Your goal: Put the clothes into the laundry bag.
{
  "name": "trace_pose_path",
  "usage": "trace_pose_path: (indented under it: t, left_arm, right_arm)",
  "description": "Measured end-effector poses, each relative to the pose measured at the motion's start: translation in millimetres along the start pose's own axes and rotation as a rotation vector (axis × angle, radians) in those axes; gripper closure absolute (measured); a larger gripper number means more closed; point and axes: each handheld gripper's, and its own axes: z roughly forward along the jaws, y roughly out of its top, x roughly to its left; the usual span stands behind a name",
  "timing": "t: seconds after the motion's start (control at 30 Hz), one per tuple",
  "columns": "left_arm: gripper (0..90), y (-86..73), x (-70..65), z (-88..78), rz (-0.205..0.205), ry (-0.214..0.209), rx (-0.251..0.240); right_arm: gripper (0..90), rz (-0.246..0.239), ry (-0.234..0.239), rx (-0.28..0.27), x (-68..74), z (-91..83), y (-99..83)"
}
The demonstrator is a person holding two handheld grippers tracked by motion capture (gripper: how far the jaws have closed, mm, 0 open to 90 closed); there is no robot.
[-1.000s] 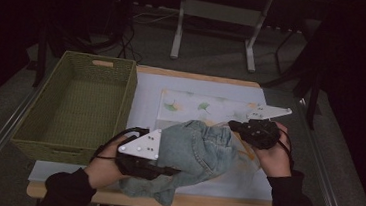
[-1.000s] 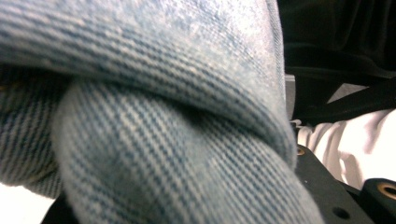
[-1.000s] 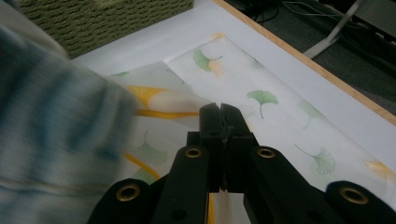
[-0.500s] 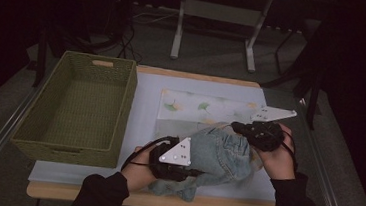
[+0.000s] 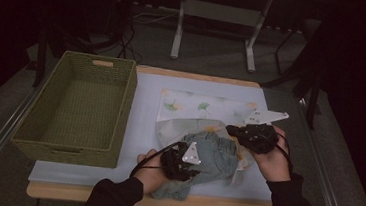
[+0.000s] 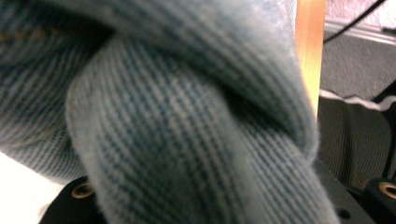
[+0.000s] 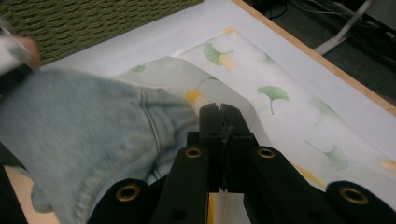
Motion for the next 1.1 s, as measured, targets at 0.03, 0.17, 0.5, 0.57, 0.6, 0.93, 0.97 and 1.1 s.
trace_pose_path:
  t: [0.03,0.17,0.5,0.57,0.6,0.93,0.97,1.1]
  left_arm:
    - [70.6,0.0,0.0,0.0,0.0,0.0,0.0]
    - [70.5,-2.8,-1.1,7.1,-0.011,-0.013,0.027]
    - [70.8,18.9,-3.0,-13.8,-0.062,0.079,-0.096]
    - [70.8,25.0,-1.0,-17.2,-0.078,0.105,-0.13]
    - [70.8,28.4,0.0,-17.4,-0.079,0.121,-0.131]
    - [70.7,37.0,17.9,11.7,-0.116,0.153,-0.054]
    - [70.7,32.6,21.7,18.0,-0.134,0.152,-0.04]
    - [70.6,23.3,33.1,31.8,-0.181,0.131,-0.03]
  right_arm:
    - [89.0,0.0,0.0,0.0,0.0,0.0,0.0]
    - [89.0,-0.001,0.002,0.002,0.5,0.2,-0.1]
    - [89.1,0.011,0.019,-0.011,1.3,0.2,-2.3]
    - [89.0,0.006,0.021,-0.016,2.8,-0.4,-1.3]
    - [89.1,0.003,0.023,-0.016,3.9,-0.7,-0.6]
    - [89.1,-0.01,0.027,-0.022,10.8,-3.5,-2.1]
    - [89.0,-0.01,0.029,-0.019,10.5,-2.8,-3.8]
    - [89.0,0.001,0.045,-0.013,10.8,0.7,-12.0]
